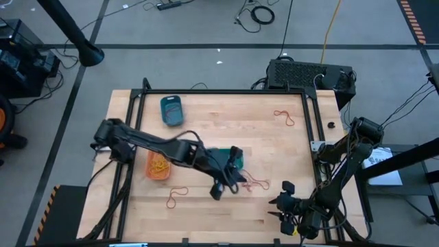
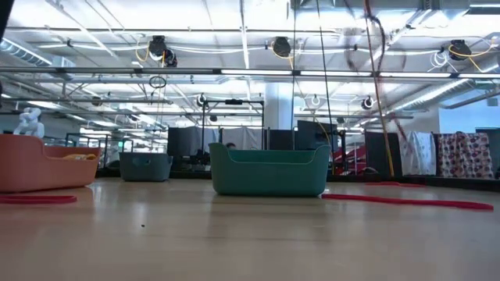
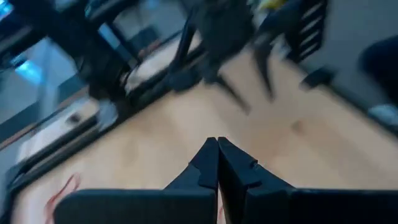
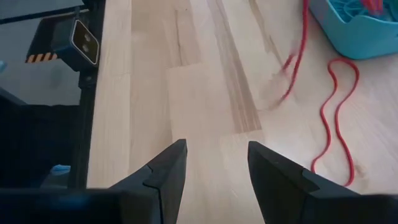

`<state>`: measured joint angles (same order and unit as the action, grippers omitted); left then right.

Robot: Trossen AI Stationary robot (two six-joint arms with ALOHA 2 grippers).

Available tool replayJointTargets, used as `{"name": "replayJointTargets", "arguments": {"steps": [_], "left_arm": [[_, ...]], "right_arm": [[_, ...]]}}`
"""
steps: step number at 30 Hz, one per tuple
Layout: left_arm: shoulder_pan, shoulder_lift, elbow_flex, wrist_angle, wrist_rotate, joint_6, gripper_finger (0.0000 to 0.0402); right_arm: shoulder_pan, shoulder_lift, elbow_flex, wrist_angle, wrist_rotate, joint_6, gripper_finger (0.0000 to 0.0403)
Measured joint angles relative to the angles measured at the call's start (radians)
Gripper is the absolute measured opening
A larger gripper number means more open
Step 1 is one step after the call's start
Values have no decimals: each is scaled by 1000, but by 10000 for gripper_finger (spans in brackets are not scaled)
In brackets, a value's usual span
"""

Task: Sort rubber bands into baskets
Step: Put the red rubber band into the blue bin

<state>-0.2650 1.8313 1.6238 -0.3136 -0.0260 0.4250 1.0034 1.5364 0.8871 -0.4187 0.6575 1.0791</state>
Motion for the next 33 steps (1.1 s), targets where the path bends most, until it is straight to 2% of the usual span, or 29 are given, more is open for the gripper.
{"name": "replayJointTargets", "arguments": {"steps": [4, 12, 15, 18, 23, 30, 33], "left_arm": [[20, -66, 0, 16, 152, -2, 2], [60, -90, 0, 242, 279, -133, 2], [84, -97, 10, 284, 294, -157, 2], [114, -118, 43, 161, 200, -144, 2], [213, -173, 94, -108, -23, -106, 2], [442, -214, 92, -488, -158, -132, 1], [565, -214, 87, -640, -168, -132, 1]], "right_arm": [[0, 0, 0, -4, 0, -4, 164], [0, 0, 0, -9, 0, -4, 164], [0, 0, 0, -10, 0, -4, 164], [0, 0, 0, -10, 1, 7, 164], [0, 0, 0, -3, 1, 16, 164], [0, 0, 0, -5, 7, 10, 164], [0, 0, 0, -4, 24, 10, 164]]}}
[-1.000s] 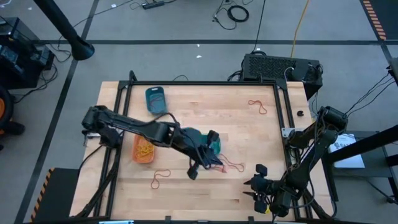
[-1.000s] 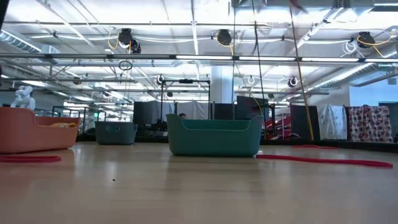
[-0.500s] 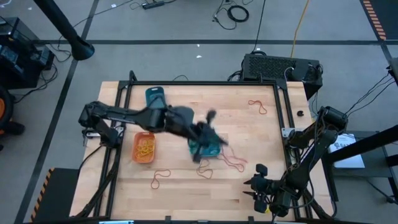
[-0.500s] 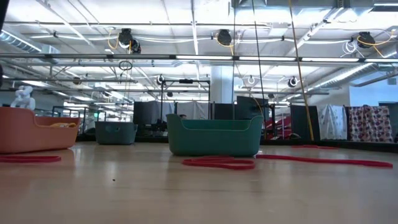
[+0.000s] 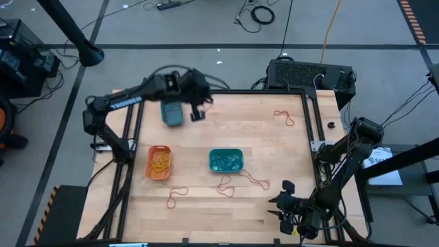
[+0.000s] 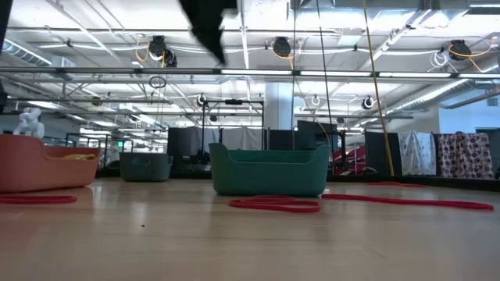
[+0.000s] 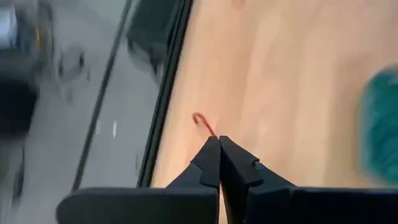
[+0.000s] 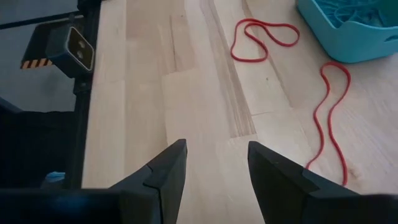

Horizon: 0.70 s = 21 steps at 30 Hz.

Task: Sort rubber bands into baskets
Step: Put the red rubber band into the blue bin

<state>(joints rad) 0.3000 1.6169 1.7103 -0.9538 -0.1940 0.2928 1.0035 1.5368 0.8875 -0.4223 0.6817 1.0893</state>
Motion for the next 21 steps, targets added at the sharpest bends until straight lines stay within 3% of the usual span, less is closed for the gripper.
{"name": "replayJointTargets", "arguments": {"steps": [9, 21], "left_arm": [[344, 1, -112, -183, 10, -74, 1], [553, 2, -338, -238, 9, -85, 2]], "right_arm": [[0, 0, 0, 1, 1, 28, 164], [0, 0, 0, 1, 1, 76, 164]]}}
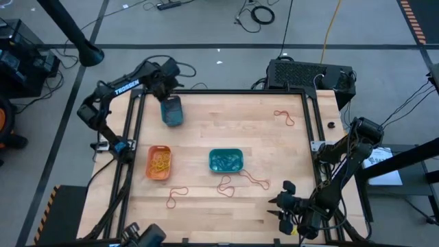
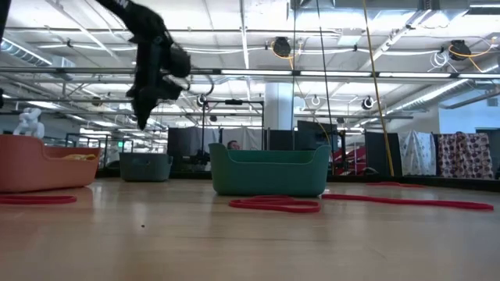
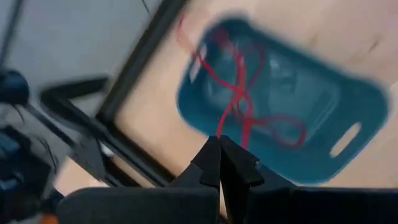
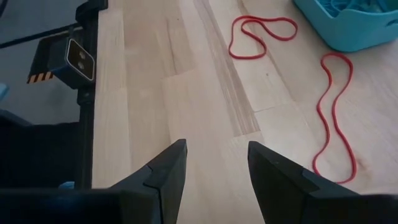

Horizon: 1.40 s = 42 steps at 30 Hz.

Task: Sort rubber bands into baskets
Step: Put the red rubber band into the blue bin

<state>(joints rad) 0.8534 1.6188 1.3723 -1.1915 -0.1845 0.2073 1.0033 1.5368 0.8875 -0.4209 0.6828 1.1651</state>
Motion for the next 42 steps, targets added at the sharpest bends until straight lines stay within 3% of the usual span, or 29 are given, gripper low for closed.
{"name": "replayJointTargets", "arguments": {"steps": [7, 15, 24, 33, 38, 42], "left_arm": [[23, 0, -134, -2, 126, 47, 2], [14, 0, -138, 3, 197, 41, 2], [15, 0, -138, 108, 200, 35, 3], [7, 0, -138, 175, 188, 34, 72], [2, 0, -138, 185, 185, 35, 90], [-33, 0, -137, 205, 354, 65, 91]], "right_arm": [[0, 0, 0, 0, -1, 25, 164], [0, 0, 0, 6, 0, 31, 164], [0, 0, 0, 6, 1, 47, 164], [0, 0, 0, 5, 3, 47, 164], [0, 0, 0, 4, 3, 19, 164], [-1, 0, 0, 0, 3, 0, 164]]}}
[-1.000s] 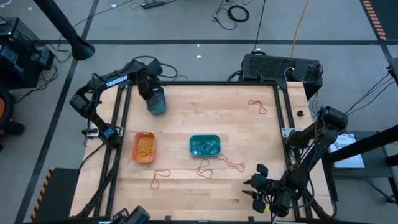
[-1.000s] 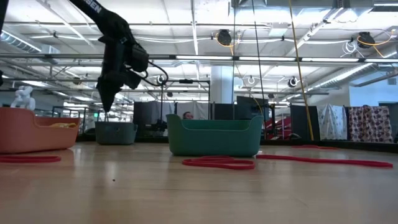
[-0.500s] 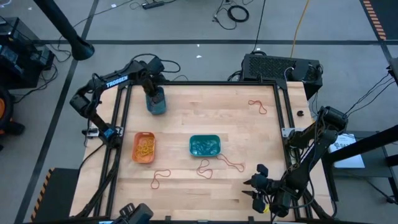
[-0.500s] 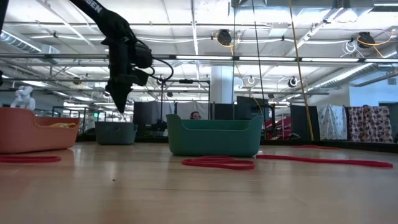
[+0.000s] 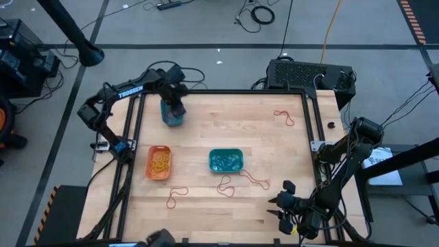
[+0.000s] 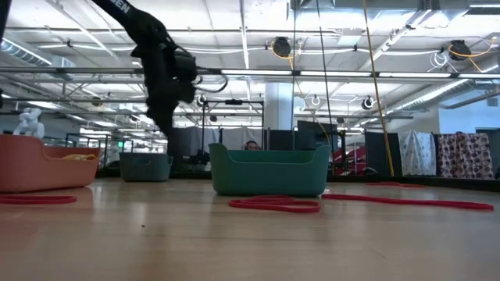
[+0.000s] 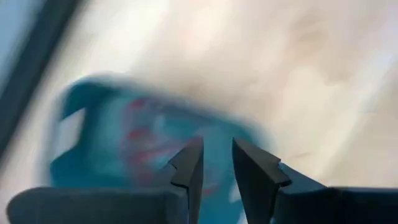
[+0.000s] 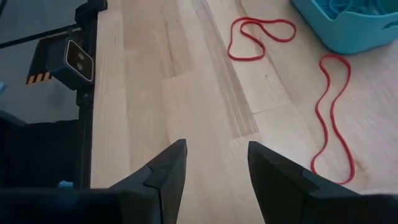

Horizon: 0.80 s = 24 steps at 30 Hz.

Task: Sort rubber bands into baskets
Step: Put the red rubber band into the blue bin

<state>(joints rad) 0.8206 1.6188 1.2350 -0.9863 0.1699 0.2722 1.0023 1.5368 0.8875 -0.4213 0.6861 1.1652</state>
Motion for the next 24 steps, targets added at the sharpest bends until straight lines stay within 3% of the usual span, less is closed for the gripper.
{"name": "replayJointTargets", "arguments": {"steps": [4, 8, 18, 21, 24], "left_arm": [[-85, 0, 0, 62, 155, 19, 91], [-219, 0, 0, 158, 197, 27, 90], [-623, 0, 0, 345, 187, 43, 90], [-732, 0, 0, 354, 96, 2, 90], [-814, -11, 0, 378, 87, -5, 90]], "right_arm": [[-1, 0, 0, -2, 24, -3, 164], [-2, 0, 0, -3, 30, -6, 164], [-32, 0, 1, -51, 126, 79, 164], [-92, -7, 1, -192, 139, 176, 164], [-193, -38, 1, -436, 102, 312, 164]]}}
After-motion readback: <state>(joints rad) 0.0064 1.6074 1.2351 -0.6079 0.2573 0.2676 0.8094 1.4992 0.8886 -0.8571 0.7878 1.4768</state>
